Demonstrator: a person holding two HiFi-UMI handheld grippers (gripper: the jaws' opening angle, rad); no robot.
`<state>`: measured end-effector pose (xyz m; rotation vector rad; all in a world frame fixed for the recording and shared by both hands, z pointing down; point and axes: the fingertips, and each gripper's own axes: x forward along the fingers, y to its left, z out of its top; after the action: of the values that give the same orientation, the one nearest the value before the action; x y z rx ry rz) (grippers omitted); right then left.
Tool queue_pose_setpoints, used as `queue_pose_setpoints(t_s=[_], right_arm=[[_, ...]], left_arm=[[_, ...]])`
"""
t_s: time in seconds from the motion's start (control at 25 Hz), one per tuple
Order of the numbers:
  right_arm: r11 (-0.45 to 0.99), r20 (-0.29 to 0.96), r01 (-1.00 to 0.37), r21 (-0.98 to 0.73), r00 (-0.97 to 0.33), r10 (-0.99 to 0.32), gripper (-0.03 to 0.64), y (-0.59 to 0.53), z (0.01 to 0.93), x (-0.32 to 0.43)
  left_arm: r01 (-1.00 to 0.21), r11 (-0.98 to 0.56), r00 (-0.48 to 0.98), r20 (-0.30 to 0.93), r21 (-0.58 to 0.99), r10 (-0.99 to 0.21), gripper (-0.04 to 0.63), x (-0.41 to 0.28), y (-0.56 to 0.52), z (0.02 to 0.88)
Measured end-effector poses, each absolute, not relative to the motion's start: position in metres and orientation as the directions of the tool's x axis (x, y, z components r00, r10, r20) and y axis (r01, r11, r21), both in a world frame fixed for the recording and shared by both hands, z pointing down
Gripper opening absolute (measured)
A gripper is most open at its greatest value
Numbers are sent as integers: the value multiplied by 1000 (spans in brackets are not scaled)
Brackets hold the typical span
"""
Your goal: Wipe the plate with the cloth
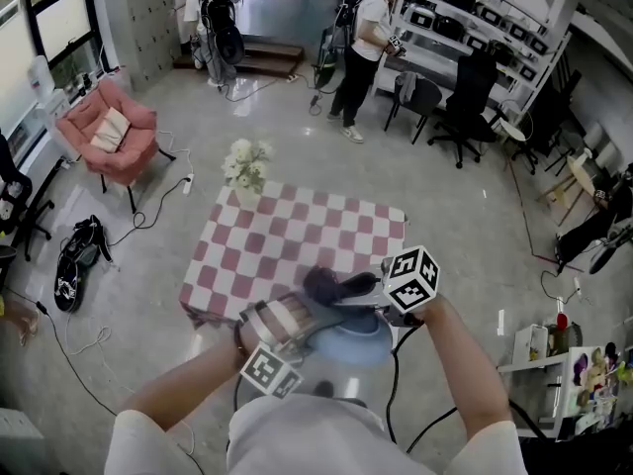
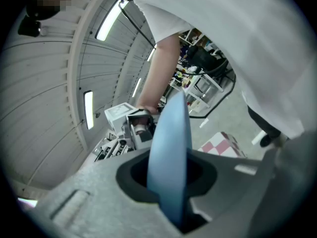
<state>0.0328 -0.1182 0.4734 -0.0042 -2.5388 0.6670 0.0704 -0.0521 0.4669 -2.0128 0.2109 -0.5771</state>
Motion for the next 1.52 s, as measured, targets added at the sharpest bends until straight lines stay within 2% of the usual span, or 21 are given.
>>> queue_pose_setpoints(t_s=[0.44,0.64,1.04,1.52], right_arm=[[866,433,-117,-487,-893,123,118,-139,464,6],[859,482,-190,-475,-873,74,118,-154,474,8],[778,513,-316,-543,-858,9,118,-165,515,57],[701,500,-407,-585,-862,-84,118,-164,535,111]], left_arm=[[117,-456,872,311,-882,-378,72,76,-49,461],[130,-433,874,309,-892,-374,72,81,-44,458],[110,-440,867,302,-891,-395,72,72,-49,464],[72,-465,855,294,-882,-427,74,59,-64,465]])
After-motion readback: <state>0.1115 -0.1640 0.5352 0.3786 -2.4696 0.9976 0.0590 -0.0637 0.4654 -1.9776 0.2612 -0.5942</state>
